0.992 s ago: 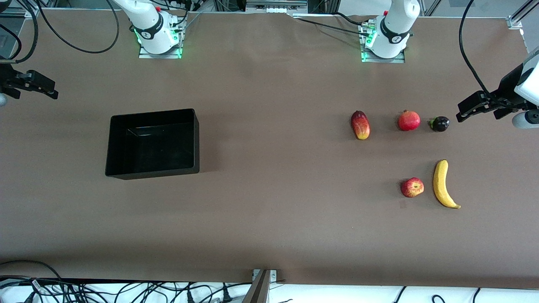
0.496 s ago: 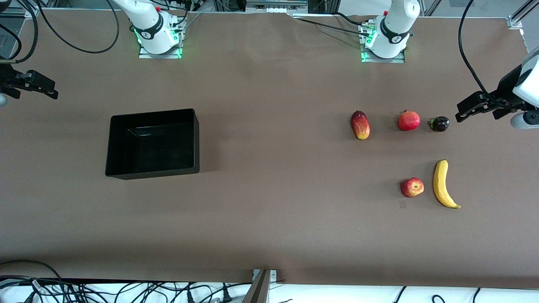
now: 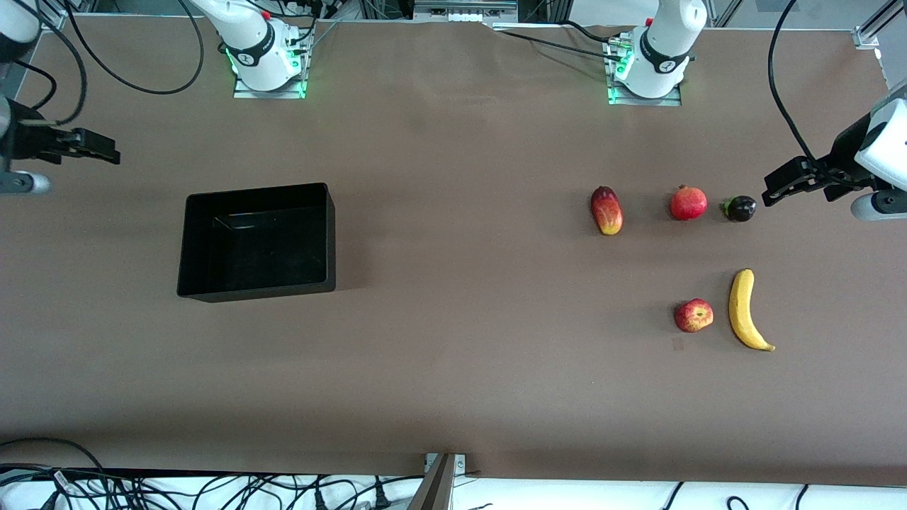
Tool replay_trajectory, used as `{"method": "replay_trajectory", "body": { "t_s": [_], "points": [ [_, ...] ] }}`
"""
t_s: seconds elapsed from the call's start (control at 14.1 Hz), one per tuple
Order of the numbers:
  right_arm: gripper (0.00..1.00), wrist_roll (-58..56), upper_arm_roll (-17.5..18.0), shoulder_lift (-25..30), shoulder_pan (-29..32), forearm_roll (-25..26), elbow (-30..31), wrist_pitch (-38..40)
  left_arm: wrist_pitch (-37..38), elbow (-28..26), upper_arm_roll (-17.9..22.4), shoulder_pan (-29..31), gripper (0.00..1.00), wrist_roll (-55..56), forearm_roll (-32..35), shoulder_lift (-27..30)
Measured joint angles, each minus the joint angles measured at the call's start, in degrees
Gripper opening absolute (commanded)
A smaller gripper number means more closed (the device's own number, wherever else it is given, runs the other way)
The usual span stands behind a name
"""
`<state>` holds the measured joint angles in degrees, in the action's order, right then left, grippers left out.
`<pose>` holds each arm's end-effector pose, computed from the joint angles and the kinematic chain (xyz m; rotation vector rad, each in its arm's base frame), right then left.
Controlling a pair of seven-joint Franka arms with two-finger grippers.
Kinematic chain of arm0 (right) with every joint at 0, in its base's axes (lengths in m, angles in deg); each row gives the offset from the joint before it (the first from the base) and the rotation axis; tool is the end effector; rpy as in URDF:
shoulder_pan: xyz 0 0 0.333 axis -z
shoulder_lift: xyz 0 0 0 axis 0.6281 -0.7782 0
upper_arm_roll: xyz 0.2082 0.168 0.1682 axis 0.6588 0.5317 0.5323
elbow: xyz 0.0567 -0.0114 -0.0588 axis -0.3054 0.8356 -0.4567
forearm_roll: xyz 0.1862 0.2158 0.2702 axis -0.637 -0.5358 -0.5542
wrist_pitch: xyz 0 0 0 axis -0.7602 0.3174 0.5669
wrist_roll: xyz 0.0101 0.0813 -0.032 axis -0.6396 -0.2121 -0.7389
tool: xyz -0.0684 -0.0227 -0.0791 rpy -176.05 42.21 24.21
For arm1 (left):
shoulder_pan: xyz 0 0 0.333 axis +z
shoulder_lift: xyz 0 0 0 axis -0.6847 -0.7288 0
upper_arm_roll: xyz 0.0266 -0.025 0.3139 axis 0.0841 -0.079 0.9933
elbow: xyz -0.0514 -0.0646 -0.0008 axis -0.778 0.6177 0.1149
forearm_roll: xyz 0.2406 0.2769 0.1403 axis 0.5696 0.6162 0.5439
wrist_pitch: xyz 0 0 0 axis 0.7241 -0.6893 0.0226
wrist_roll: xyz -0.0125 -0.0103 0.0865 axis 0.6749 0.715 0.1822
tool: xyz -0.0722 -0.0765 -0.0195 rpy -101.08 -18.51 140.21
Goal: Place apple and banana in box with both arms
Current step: 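Reach the left gripper to the small apple while the right gripper reaches the box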
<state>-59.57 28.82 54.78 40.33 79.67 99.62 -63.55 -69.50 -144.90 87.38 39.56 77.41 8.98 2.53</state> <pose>0.5445 -0.0562 0.5260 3.0755 0.0414 -0.4363 0.5795 -0.0171 0.6072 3.1320 0.1651 0.0080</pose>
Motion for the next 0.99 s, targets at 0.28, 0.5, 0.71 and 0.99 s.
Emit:
{"method": "replay_trajectory", "body": {
  "t_s": [0.28, 0.5, 0.71, 0.99],
  "points": [
    [1.00, 0.34, -0.31, -2.55, 0.02, -0.13, 5.40, -10.62, -2.12, -1.51, 0.06, 0.16, 1.00, 0.00, 0.00, -0.67],
    [1.00, 0.48, -2.18, -2.65, 0.15, -1.41, 14.01, -23.10, -6.94, -2.99, 0.21, 0.24, 1.00, -0.03, 0.00, -3.96],
    [1.00, 0.49, -2.46, -2.66, 0.23, -1.83, 21.77, -36.09, -13.17, -3.51, 0.30, 0.19, 1.00, -0.04, 0.01, -9.56],
    [1.00, 0.50, -2.45, -3.82, 0.24, -2.08, 32.24, -53.21, -22.65, -3.87, 0.91, 0.38, 1.00, -0.08, 0.05, -17.58]
  ]
}}
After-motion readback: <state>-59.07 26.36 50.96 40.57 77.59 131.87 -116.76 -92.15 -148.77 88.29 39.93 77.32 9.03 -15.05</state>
